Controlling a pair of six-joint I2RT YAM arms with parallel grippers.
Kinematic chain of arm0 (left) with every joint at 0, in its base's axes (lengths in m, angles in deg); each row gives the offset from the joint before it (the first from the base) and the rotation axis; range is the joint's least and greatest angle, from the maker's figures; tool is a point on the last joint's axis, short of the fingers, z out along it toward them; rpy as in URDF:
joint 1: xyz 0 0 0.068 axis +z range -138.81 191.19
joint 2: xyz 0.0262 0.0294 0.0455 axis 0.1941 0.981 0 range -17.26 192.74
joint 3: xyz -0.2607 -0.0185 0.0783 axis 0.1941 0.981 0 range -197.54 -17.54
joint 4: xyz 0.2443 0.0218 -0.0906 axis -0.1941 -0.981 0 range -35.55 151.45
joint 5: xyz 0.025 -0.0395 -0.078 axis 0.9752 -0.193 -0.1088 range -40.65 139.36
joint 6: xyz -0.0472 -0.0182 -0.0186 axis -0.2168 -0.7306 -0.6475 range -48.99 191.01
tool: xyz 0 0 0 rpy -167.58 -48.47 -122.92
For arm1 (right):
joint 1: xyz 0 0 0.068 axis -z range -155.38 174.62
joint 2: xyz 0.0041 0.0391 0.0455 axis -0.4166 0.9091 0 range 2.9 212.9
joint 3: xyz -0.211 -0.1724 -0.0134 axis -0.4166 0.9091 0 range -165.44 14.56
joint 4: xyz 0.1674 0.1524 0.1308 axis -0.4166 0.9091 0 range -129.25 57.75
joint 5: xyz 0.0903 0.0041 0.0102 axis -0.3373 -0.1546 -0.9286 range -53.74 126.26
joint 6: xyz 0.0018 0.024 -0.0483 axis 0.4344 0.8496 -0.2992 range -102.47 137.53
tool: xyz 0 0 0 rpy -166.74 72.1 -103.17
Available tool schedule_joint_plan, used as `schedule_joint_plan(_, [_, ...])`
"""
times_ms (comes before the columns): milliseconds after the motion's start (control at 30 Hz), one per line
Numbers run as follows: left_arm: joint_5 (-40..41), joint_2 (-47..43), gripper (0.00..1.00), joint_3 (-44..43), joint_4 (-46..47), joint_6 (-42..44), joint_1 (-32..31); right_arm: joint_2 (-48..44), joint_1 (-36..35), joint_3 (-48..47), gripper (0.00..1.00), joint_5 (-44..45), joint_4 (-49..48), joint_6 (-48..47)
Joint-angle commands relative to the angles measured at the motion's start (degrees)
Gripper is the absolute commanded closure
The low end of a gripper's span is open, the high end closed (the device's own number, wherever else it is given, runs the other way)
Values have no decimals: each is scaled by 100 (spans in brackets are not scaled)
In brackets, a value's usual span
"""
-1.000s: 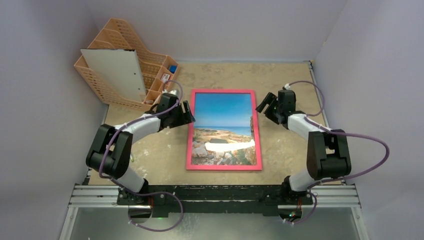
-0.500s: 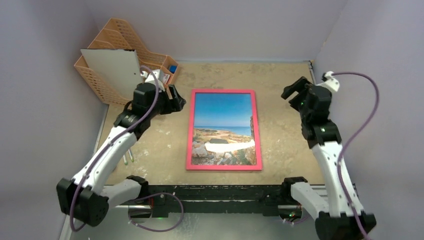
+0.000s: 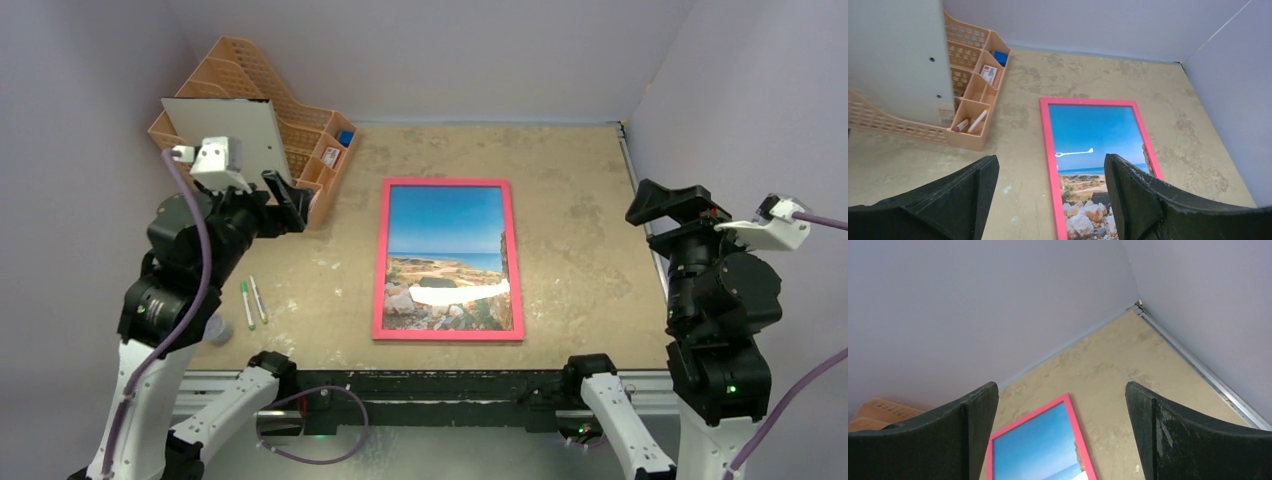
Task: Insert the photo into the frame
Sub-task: Reset both arms
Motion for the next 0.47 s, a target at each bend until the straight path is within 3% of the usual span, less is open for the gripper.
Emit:
schedule_joint_plan(0, [507,-152,19,-800,-974,362,39,43,12,-584,1,322,786,-255])
schedule_joint_plan(433, [477,-828,10,-1516,-1432,458,43,-110,12,-1263,1,499,805,-308])
